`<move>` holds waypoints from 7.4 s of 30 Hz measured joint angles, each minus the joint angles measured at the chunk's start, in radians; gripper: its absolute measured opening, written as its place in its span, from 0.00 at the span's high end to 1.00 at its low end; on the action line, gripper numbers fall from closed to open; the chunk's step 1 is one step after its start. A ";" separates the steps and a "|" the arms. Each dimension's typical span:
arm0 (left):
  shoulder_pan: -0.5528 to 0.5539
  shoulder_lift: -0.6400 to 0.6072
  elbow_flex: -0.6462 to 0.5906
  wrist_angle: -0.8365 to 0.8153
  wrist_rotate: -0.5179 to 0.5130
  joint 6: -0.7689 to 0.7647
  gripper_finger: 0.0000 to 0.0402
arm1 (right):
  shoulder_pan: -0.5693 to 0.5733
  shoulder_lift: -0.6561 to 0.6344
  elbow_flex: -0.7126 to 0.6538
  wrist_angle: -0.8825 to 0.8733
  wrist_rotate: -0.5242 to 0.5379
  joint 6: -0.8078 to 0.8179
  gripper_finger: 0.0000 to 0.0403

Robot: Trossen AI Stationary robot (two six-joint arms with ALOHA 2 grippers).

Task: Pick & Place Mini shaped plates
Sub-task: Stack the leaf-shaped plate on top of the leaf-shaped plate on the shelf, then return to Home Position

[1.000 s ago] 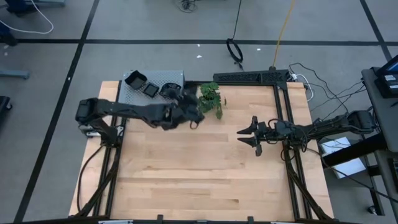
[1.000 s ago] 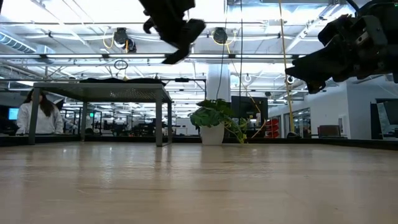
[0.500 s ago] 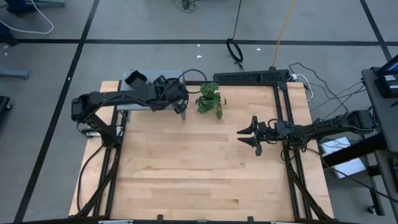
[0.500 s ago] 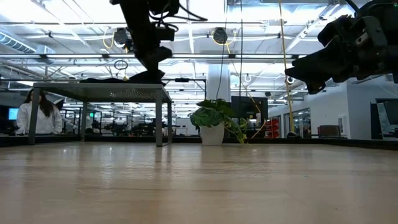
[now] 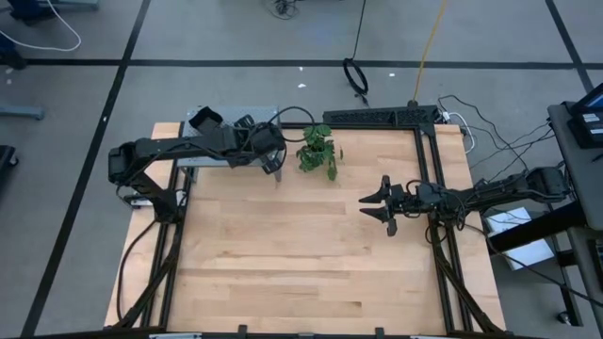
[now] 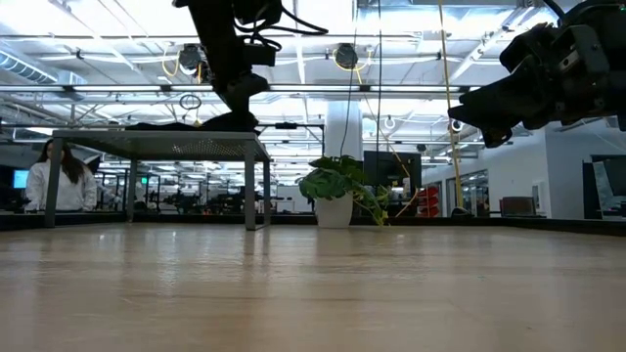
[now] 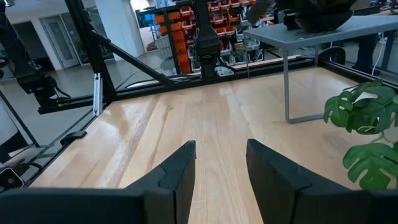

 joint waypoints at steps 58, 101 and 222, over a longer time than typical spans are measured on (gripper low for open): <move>-0.436 -0.682 -0.463 0.117 -0.157 -0.271 0.36 | 0.000 0.002 0.000 0.000 0.000 0.000 0.68; -0.258 -0.882 -1.154 1.374 0.365 0.200 0.36 | 0.000 0.002 0.000 0.000 0.000 0.000 0.68; -0.267 -1.563 -1.319 0.973 0.285 0.235 0.36 | 0.000 -0.021 0.000 0.018 0.000 0.026 0.68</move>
